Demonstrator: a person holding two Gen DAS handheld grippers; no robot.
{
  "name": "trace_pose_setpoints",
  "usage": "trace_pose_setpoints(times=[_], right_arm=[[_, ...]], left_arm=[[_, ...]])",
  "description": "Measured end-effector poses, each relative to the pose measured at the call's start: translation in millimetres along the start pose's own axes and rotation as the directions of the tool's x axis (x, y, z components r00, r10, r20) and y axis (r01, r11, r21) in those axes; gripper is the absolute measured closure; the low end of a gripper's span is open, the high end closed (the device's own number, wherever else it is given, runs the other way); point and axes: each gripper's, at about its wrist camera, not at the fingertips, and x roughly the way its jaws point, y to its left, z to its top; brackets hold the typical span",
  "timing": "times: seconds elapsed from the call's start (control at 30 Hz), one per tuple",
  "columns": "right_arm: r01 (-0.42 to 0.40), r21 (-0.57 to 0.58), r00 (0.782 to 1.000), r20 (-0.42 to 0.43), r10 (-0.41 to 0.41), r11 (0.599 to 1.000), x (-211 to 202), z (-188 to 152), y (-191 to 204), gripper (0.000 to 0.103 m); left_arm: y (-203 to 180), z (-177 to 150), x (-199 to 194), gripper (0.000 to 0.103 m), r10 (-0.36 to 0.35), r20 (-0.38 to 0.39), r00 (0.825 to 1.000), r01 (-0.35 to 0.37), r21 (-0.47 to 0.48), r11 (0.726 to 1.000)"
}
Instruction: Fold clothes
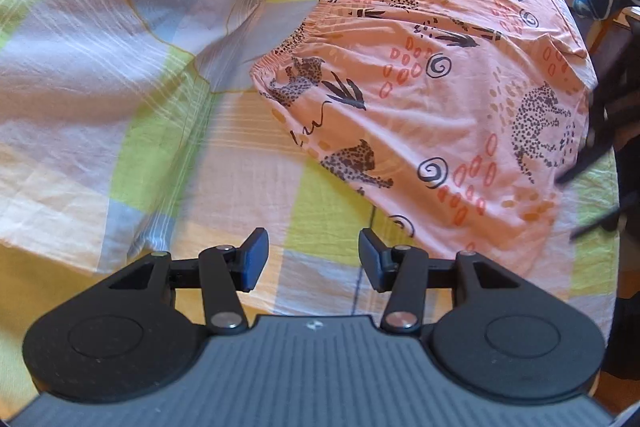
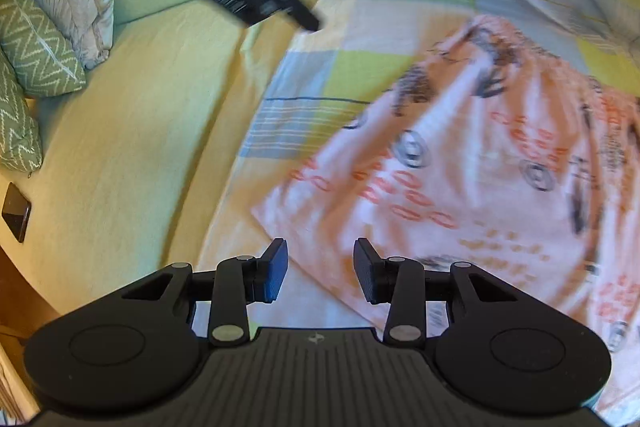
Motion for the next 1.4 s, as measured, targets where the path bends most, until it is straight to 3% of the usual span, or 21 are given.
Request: trace_pose_setpoints(times=[0.23,0.33,0.4,0.47,0.5,0.67,0.77,0.83,0.93,1.03,1.13,1.27,1.37,1.4], right_arm=[[0.102,-0.060,0.995,-0.008,-0.103,0.993,71.8,10.8,54.0,0.062],[0.172,-0.115,0.985,0.009,-0.172,0.978,89.0,10.9,67.0,0.054],[0.215,-0.144,0.976,0.015,-0.215,0.966,90.8,9.1,71.8,0.061],[0.226,-0.125,0.974,0.004,-0.227,0.966,86.5,10.6,66.7,0.089],[0.226,-0.115,0.974,-0.003,-0.228,0.967,83.0,11.8,62.4,0.095],[0.209,-0.038,0.978,0.028,-0.209,0.977,47.4,21.0,37.3,0.098],[0.195,0.031,0.978,0.064,-0.196,0.980,17.8,28.5,20.2,0.098],[0.183,0.067,0.979,0.083,-0.188,0.981,0.7,31.2,11.6,0.098],[0.162,0.114,0.979,0.105,-0.174,0.980,-22.2,33.0,1.6,0.097],[0.131,0.150,0.981,0.124,-0.150,0.980,-41.7,32.4,-4.4,0.097],[0.112,0.165,0.980,0.143,-0.136,0.980,-56.5,31.0,-7.8,0.097],[0.095,0.201,0.981,0.148,-0.126,0.975,-68.7,28.1,-14.5,0.097],[0.087,0.233,0.981,0.151,-0.124,0.969,-72.2,28.2,-24.5,0.097],[0.083,0.244,0.981,0.151,-0.123,0.966,-72.5,28.6,-28.8,0.097]], left_arm=[[16.4,-14.5,6.4,0.058,-0.039,0.060,0.997,0.036,0.054,0.998],[22.4,-24.3,9.9,0.058,-0.047,0.066,0.997,0.045,0.031,0.998],[24.6,-29.9,11.9,0.058,-0.054,0.062,0.997,0.052,0.023,0.998],[25.8,-33.0,12.4,0.058,-0.061,0.061,0.996,0.059,0.030,0.998],[26.4,-33.6,12.2,0.058,-0.065,0.062,0.996,0.063,0.037,0.997],[30.1,-24.5,16.0,0.054,-0.047,0.076,0.996,0.036,0.134,0.990],[26.9,-10.4,27.8,0.054,-0.019,0.094,0.995,-0.009,0.292,0.956],[22.5,-0.1,41.1,0.054,-0.007,0.111,0.994,-0.041,0.422,0.906],[17.0,14.7,66.2,0.055,0.009,0.136,0.991,-0.089,0.595,0.799],[12.0,22.6,98.9,0.054,0.034,0.182,0.983,-0.163,0.766,0.622],[12.2,28.0,127.9,0.054,0.033,0.238,0.971,-0.228,0.871,0.435],[15.4,36.1,151.0,0.055,-0.029,0.284,0.958,-0.269,0.932,0.242],[17.0,43.0,160.7,0.066,-0.064,0.269,0.961,-0.256,0.954,0.157],[17.8,44.7,163.6,0.071,-0.065,0.248,0.966,-0.237,0.961,0.145]])
